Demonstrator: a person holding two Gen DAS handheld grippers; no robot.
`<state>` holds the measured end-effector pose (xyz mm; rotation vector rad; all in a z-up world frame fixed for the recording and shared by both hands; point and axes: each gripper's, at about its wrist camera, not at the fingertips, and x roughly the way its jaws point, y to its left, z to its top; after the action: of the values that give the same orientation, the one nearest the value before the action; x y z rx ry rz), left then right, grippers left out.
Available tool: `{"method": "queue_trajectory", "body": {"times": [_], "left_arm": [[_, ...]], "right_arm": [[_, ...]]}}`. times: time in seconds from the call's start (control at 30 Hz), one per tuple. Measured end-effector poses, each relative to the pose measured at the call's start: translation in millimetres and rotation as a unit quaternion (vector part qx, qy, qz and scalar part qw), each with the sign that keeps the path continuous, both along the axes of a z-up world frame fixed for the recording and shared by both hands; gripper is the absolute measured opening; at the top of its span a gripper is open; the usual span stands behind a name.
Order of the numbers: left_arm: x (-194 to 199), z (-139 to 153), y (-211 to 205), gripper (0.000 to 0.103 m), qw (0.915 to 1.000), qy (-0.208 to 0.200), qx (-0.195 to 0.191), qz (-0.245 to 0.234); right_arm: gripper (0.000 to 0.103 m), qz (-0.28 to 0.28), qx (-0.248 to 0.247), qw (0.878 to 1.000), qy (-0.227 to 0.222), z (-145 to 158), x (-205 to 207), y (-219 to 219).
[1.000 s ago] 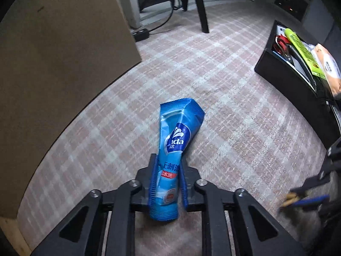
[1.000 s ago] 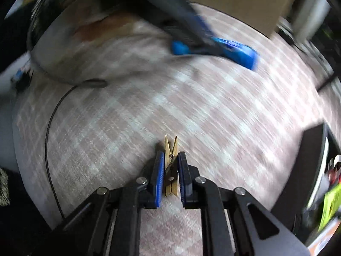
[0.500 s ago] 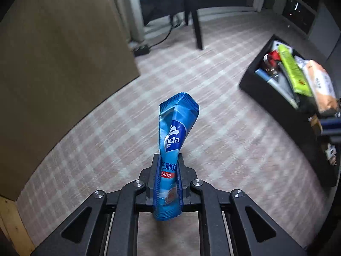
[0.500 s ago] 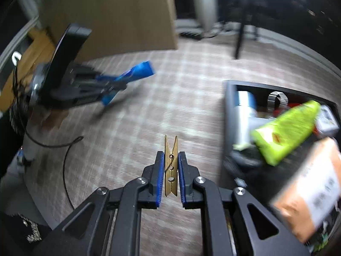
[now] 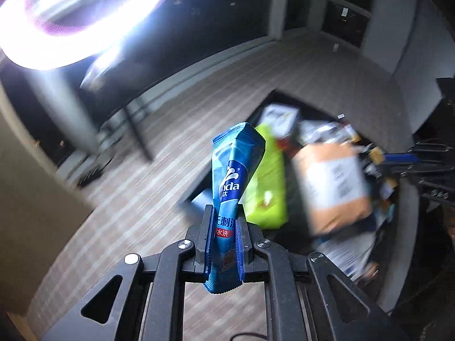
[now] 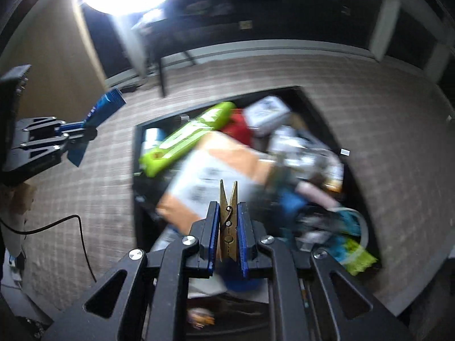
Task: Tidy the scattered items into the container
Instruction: 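Carry the wipes packet and clothespin to the black tray and release both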
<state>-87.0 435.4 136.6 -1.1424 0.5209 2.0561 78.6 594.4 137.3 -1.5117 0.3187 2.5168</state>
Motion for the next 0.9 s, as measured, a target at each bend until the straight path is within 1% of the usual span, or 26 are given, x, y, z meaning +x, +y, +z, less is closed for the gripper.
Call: {"method": "queue_trajectory", "body": {"times": [0.1,0.2,0.3,0.4,0.47,0.53,0.57,0.6,0.67,0.7,0.73,0.9], "left_arm": [[9,12,43,0.012,0.9994,0.018,-0.001,-0.029],[12,17,81,0.012,0.9979,0.032,-0.006,-0.056],[12,15,106,0.012,0.9957,0.054,-0.021,-0.072],[10,12,127,0.013,0.9938,0.061,-0.036,-0.086],[6,12,137,0.016,0.9935,0.061,-0.044,-0.085],[1,12,147,0.027,0.9937,0.059,-0.045,-0.084],[-1,12,150,0.040,0.9940,0.058,-0.044,-0.081],[-3,12,152,0.048,0.9946,0.056,-0.043,-0.077],[-3,15,153,0.048,0.9953,0.052,-0.034,-0.075],[-2,16,153,0.048,0.9953,0.054,-0.034,-0.073],[-1,17,153,0.047,0.9952,0.055,-0.035,-0.074],[0,21,143,0.047,0.9963,0.048,-0.032,-0.063]], "right_arm": [[0.013,-0.017,-0.004,1.000,-0.002,1,10,25],[0.013,-0.018,-0.008,1.000,-0.004,-3,12,40],[0.013,-0.013,-0.015,1.000,-0.007,-5,14,50],[0.013,-0.005,-0.015,1.000,-0.008,-7,15,55],[0.013,0.000,-0.012,1.000,-0.008,-8,13,59],[0.013,0.007,-0.010,1.000,-0.009,-9,11,61],[0.013,0.014,-0.007,1.000,-0.011,-10,9,61],[0.013,0.023,-0.006,1.000,-0.013,-10,8,60],[0.018,0.031,0.000,0.999,-0.016,-10,6,60],[0.025,0.032,0.001,0.999,-0.019,-10,6,61],[0.029,0.031,-0.001,0.999,-0.015,-8,6,63],[0.031,0.027,-0.007,1.000,-0.003,0,8,67]]}}
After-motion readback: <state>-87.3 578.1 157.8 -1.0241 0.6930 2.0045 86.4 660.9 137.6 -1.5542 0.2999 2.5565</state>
